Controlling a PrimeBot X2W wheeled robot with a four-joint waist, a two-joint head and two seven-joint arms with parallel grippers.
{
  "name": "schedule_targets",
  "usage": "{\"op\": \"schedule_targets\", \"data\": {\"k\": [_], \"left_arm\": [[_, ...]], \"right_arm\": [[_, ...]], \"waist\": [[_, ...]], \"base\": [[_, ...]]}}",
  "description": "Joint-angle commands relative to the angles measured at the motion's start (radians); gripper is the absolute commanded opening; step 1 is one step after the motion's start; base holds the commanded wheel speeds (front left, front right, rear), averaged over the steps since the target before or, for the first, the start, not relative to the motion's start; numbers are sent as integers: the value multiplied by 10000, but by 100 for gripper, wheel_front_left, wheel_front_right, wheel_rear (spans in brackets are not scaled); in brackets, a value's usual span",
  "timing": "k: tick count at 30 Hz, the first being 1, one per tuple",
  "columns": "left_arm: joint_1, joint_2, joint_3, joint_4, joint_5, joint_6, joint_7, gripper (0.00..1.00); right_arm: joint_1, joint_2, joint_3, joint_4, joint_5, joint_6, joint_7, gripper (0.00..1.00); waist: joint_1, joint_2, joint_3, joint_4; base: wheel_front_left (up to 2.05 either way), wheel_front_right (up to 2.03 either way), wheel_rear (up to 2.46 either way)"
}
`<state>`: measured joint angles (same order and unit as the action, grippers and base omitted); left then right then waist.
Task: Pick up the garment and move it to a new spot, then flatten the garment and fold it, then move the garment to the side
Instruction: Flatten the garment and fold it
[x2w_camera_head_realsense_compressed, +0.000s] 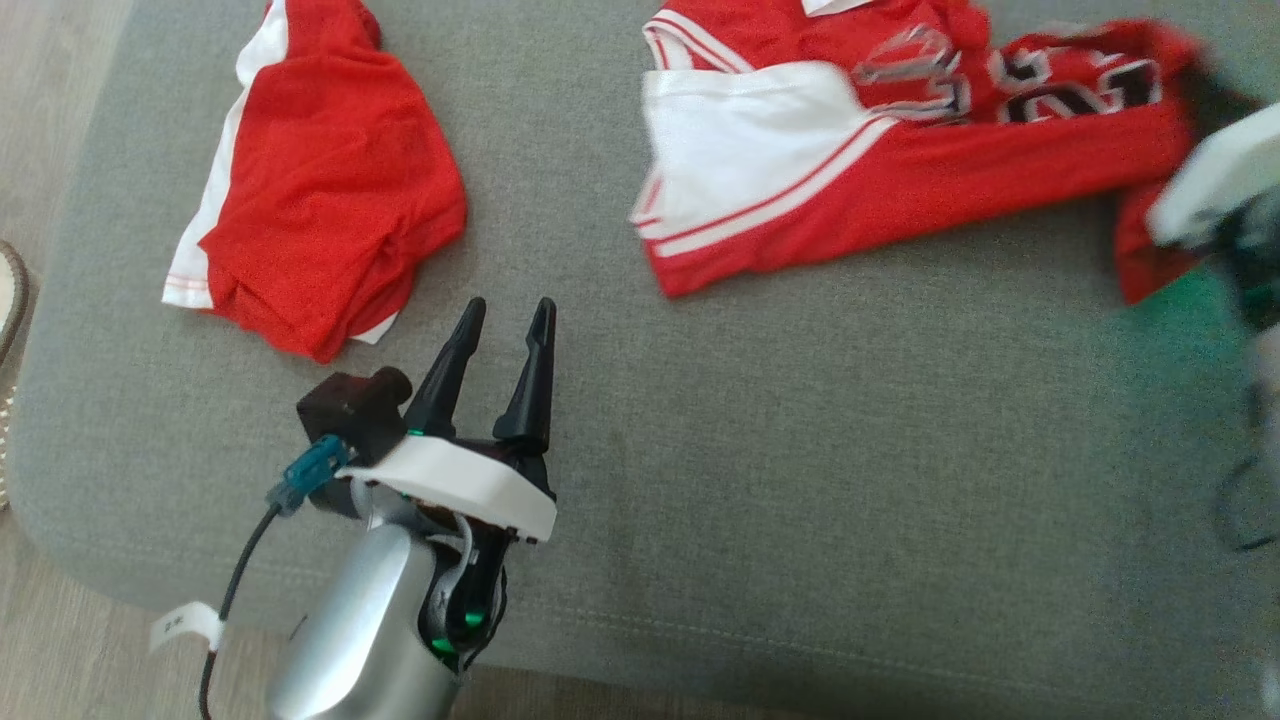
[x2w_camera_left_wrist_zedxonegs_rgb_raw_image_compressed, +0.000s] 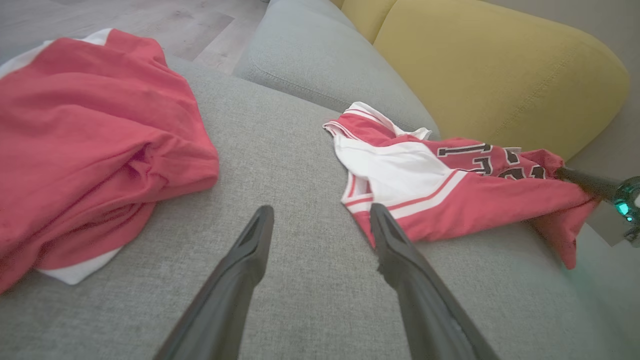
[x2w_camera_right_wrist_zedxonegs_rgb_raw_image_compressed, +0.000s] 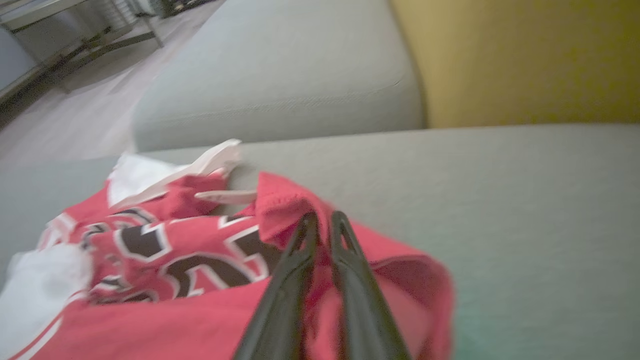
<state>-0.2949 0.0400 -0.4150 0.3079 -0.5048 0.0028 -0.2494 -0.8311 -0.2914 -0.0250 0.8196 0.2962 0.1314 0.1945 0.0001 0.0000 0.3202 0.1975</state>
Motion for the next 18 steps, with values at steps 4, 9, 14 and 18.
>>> {"op": "schedule_targets", "data": {"k": [4, 9, 14, 18], "left_arm": [[-452, 102, 315, -324, -29, -38, -124, 100], [-424, 102, 366, -301, -14, -1, -124, 100], [-360, 102, 417, -287, 41, 16, -124, 100], [-248, 102, 443, -221, 120, 19, -124, 100]], "right_arm": [[-966, -344, -1485, 248, -1755, -7, -813, 100], [-853, 530, -2085, 389, -2981, -7, -1418, 100], [-376, 1153, -2007, 139, -3287, -7, -1892, 100], [362, 1544, -1357, -376, -3102, -7, -2389, 100]], "waist": [[-1, 0, 84, 90], [-1, 0, -33, -66], [-1, 0, -278, -334], [-1, 0, -646, -600]], "base": [[0, 0, 0], [0, 0, 0], [0, 0, 0], [0, 0, 0]]}}
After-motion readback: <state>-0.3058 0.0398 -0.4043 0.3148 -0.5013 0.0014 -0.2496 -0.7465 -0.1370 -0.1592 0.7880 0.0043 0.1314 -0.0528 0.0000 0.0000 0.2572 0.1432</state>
